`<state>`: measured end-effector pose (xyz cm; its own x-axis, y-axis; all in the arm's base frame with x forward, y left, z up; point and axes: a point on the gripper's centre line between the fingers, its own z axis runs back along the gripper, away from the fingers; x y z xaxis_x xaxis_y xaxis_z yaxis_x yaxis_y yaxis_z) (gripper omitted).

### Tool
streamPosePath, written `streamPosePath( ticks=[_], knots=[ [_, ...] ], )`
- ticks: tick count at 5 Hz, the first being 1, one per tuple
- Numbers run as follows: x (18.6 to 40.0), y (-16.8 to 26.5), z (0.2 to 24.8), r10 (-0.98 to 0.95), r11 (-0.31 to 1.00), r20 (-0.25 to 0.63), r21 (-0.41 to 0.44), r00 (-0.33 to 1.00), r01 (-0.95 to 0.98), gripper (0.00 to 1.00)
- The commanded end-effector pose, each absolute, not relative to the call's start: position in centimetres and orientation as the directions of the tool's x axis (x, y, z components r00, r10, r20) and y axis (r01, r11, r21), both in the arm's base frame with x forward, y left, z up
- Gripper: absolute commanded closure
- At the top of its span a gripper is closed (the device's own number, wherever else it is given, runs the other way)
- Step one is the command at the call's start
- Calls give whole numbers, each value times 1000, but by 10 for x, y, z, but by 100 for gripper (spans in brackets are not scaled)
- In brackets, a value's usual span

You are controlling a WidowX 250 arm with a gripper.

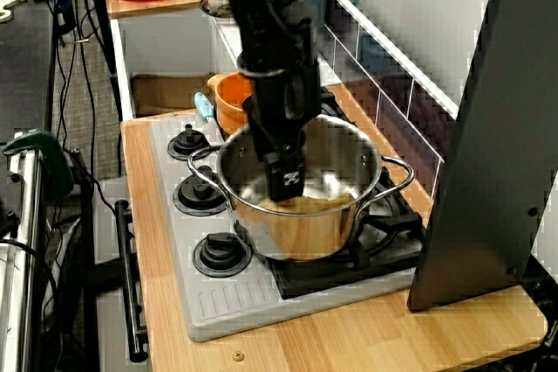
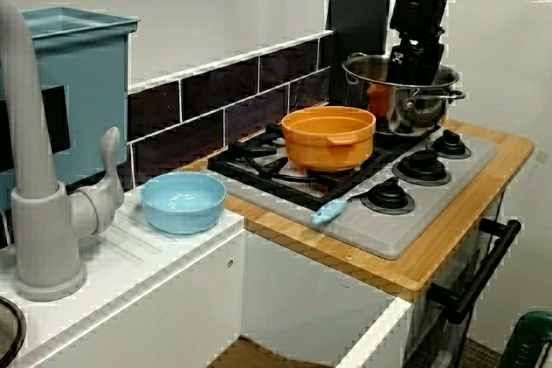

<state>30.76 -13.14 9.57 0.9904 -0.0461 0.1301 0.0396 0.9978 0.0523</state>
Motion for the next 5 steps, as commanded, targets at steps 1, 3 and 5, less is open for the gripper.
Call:
streamPosePath(
  ticks=[1,3,5],
  knots=[
    [306,-135,109,-41,999,204,37,978,34,0],
    [304,-134,96,-48,997,198,65,979,35,0],
    [307,-125,87,-44,996,202,84,978,28,0]
  ],
)
